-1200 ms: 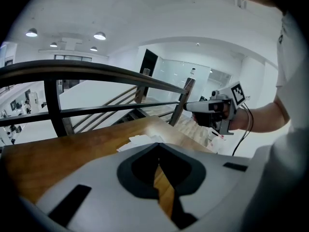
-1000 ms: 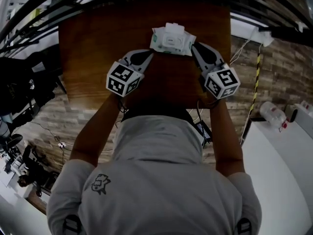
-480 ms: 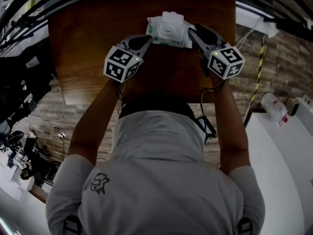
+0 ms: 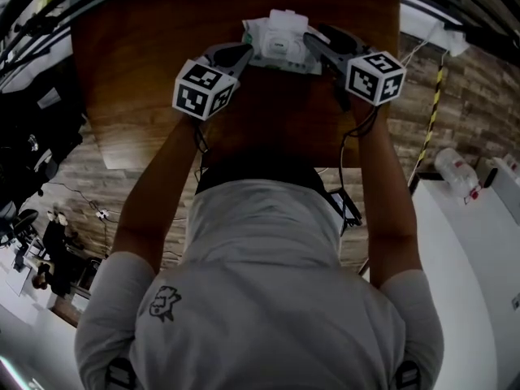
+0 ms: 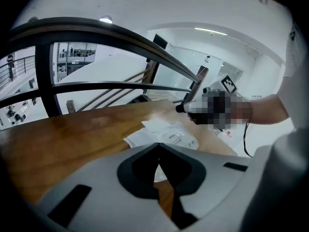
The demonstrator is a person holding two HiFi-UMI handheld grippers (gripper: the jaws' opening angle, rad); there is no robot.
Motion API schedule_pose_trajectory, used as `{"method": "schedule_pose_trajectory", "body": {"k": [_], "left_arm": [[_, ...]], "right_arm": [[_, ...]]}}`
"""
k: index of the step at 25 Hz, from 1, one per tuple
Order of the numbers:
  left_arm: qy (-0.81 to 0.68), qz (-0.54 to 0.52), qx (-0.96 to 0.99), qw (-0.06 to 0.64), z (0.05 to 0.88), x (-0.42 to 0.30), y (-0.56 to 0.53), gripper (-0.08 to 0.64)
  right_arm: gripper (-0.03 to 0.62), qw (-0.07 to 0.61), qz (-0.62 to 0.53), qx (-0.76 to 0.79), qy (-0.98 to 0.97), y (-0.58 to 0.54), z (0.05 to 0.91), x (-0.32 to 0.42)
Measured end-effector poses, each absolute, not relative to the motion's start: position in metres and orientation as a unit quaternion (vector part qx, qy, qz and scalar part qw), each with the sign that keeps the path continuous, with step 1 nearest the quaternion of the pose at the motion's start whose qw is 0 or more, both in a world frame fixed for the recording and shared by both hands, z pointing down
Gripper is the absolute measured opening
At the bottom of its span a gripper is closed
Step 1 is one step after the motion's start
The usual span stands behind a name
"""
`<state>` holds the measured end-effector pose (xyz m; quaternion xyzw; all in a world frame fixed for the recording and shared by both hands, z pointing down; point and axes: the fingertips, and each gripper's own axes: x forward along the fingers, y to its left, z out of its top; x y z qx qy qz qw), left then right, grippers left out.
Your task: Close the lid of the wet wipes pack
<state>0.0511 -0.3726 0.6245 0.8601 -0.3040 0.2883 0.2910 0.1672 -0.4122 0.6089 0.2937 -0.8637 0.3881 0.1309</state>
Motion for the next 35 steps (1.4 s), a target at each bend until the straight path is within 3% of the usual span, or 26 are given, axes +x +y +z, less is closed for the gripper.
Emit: {"method": "schedule_pose_trajectory", "body": {"k": [17,35], "left_arm": [[-0.291,0.314,0.848,0.311,0.666,0.053,-0.385,0.014],[-0.256,0.323,0.854,0.317,0.671,0.056,-0.384,0.014]], "right_arm": [[0.193,0.160,0.457,0.268,-0.833,-0.429,0.663,0.159],[0.209,0.225,0.438,0.212,-0.844,-0.424,0.668,0.148]]}}
